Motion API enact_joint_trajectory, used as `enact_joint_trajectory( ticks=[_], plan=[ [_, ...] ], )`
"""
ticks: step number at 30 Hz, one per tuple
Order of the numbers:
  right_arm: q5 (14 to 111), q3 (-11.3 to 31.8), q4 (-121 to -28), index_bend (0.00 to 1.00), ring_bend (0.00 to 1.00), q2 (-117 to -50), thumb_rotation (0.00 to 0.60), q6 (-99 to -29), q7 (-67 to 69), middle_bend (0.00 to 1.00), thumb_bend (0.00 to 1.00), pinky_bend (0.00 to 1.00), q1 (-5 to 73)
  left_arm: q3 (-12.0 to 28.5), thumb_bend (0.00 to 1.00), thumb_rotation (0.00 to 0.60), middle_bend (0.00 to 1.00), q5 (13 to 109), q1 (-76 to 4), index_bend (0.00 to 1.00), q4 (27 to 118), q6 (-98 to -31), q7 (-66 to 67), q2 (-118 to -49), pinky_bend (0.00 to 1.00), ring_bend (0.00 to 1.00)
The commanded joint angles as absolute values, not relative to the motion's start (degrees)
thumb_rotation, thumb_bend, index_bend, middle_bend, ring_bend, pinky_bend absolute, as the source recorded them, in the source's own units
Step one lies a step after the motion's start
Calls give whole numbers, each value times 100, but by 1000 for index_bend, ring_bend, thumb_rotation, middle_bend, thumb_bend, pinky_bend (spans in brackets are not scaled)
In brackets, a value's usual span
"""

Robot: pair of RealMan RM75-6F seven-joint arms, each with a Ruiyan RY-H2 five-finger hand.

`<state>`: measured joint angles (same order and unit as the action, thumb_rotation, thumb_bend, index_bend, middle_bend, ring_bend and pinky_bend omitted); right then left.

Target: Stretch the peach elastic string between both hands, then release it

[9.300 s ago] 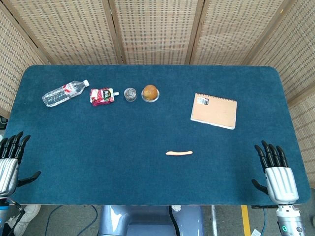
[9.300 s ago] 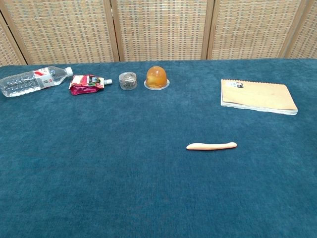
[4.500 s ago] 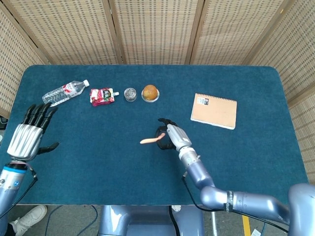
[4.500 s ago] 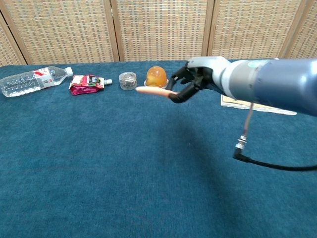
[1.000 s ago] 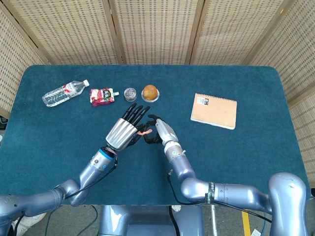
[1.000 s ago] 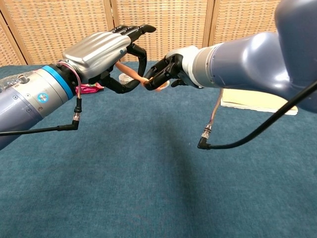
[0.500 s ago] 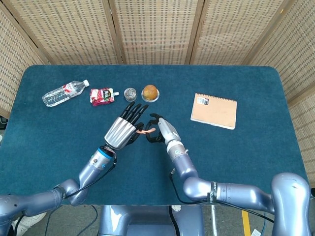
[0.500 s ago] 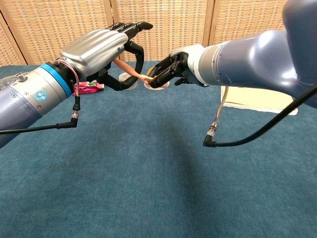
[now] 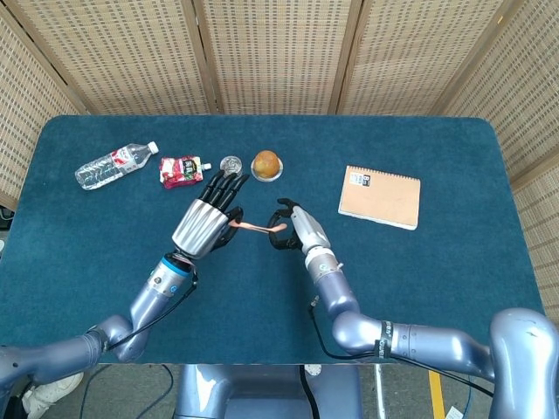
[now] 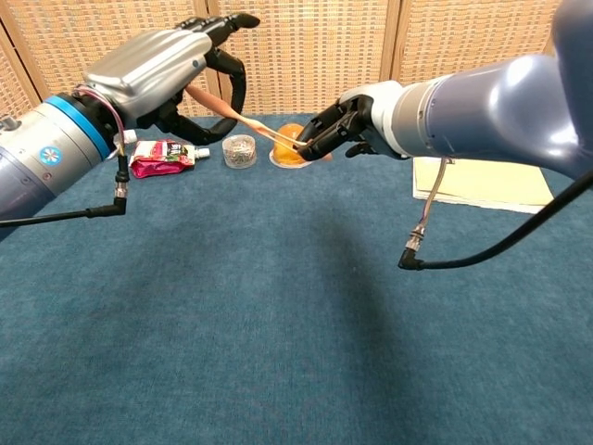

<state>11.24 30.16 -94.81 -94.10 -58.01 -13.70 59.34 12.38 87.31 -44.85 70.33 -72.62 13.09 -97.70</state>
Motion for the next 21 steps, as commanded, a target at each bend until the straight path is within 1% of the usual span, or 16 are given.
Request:
enact_joint_trajectory(
  ticks=[1,11,21],
  plan=[
    [1132,3007,-9493,676,0,-9385,600,-5811,-1357,181,629,0,5912,1268,481,600,0,8704,-4460,813,7080,-7299,1280,-9705,0,0],
    [1164,2965,-9589,676,0,-9259,600,-5857,-1305,181,630,0,5793,1419,481,600,0,8609,-4319,816,7289,-7525,1168,-9323,0,0],
    [1172,2911,-9723,676,0,-9110,600,-5977,-1306,181,630,0,5671,1811,481,600,0,8223,-3959,823,7579,-7871,779,-8518,0,0]
  ],
)
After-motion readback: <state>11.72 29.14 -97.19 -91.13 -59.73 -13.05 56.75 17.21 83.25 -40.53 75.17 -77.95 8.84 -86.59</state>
